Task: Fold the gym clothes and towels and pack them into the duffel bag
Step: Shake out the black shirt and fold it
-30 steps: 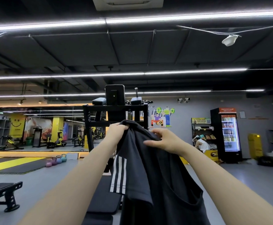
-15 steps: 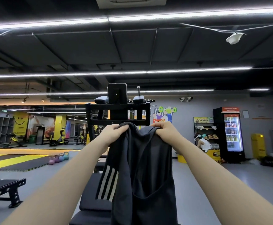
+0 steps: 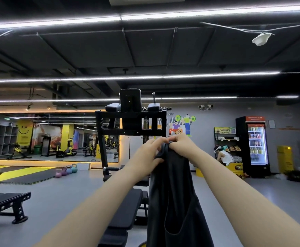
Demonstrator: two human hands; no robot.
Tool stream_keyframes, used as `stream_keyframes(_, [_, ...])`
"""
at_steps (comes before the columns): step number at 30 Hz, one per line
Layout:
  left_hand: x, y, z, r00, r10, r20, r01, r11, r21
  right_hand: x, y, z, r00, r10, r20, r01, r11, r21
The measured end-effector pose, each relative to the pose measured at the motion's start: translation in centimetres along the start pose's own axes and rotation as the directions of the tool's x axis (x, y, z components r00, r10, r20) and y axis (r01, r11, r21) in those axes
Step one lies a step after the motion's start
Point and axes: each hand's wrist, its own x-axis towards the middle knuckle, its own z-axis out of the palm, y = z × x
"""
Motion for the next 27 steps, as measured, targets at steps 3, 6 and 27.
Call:
stream_keyframes(3, [0.4, -0.2, -0.2, 1.000, 0.018, -0.023, -0.018, 1.000, -0.003, -0.1, 0.9, -0.4, 0.999, 0.049, 0.006, -0.049, 0.999, 0.024])
stream_keyframes(6, [0.9, -0.4, -0.6, 0.993, -0.011, -0.118, 0.005, 0.999, -0.050, -0.5, 2.2, -0.8, 0.993, 0.069, 0.101, -0.077, 0.994, 0.076])
stream_keyframes(27, [3.3, -4.8, -3.5, 0.798, -0.452, -0.397, 0.360, 0.888, -0.287, -2.3, 7.6, 0.1, 0.936, 0.308, 0.169, -0.331, 0.935, 0.130])
